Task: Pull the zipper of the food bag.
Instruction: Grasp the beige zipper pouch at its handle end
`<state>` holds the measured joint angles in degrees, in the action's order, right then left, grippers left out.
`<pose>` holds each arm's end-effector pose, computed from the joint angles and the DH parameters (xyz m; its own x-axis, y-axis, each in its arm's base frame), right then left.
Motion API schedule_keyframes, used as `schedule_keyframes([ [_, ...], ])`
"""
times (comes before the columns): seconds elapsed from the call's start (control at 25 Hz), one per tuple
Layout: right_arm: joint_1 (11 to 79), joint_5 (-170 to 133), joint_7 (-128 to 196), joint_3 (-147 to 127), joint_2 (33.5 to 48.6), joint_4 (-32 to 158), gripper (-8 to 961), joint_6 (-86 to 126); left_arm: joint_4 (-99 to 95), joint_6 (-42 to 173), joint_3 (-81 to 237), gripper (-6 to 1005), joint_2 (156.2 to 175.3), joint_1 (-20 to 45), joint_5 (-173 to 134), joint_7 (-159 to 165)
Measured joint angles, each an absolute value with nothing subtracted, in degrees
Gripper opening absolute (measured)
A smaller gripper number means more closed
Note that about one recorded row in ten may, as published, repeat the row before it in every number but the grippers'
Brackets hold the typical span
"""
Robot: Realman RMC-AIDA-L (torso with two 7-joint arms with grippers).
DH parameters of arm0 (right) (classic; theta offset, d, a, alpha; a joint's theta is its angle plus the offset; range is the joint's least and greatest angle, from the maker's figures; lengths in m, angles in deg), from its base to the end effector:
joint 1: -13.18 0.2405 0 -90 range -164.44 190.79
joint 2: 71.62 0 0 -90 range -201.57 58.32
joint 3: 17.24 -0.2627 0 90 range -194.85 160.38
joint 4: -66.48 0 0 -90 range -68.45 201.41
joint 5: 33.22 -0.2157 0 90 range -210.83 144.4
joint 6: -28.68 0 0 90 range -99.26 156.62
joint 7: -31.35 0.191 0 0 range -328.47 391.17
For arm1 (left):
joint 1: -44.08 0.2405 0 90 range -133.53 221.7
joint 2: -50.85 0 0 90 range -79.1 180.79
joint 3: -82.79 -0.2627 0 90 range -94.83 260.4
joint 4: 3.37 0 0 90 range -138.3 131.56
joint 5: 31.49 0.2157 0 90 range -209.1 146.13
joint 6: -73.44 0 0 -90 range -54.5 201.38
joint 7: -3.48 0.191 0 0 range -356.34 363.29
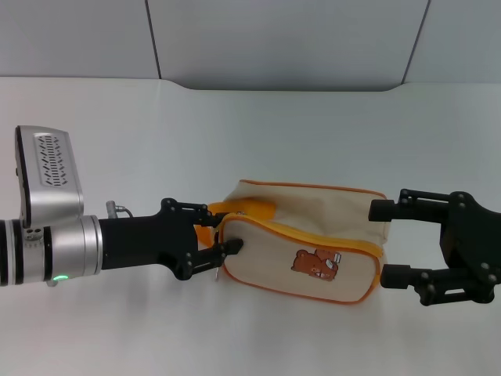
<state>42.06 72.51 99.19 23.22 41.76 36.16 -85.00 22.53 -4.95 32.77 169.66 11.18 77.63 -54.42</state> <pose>0.2255 0.2924 -0.0007 0.7114 -0.1664 -0.6828 -0.1770 -0.9827 0.0551 -0.2559 0.3518 -0.0964 0.9119 0.1205 0.3922 0.2263 -0.9451 -0.2356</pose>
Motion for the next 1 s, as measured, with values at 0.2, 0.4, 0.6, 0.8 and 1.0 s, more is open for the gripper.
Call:
schedule_keyframes([
  [0.2,41.98,72.51,99.23,23.19,41.8,36.16,808,-85.03,22.62,-5.27,33.0,380,169.54,11.48,77.49,-54.07],
  [0.4,41.92,72.51,99.18,22.89,42.04,36.16,808,-84.75,22.85,-5.53,32.76,204,169.54,11.42,77.49,-53.62],
  [0.6,41.91,72.51,97.95,18.18,42.72,36.17,806,-84.61,23.48,-7.74,33.05,174,169.5,11.19,77.48,-52.62],
  [0.8,41.92,72.51,90.06,11.52,45.39,36.26,807,-83.0,25.59,-11.25,34.27,143,169.38,11.43,76.83,-51.65],
  [1.0,43.1,72.45,80.36,10.96,47.0,37.84,803,-76.24,27.52,-16.09,35.96,113,169.44,10.69,75.23,-48.21],
])
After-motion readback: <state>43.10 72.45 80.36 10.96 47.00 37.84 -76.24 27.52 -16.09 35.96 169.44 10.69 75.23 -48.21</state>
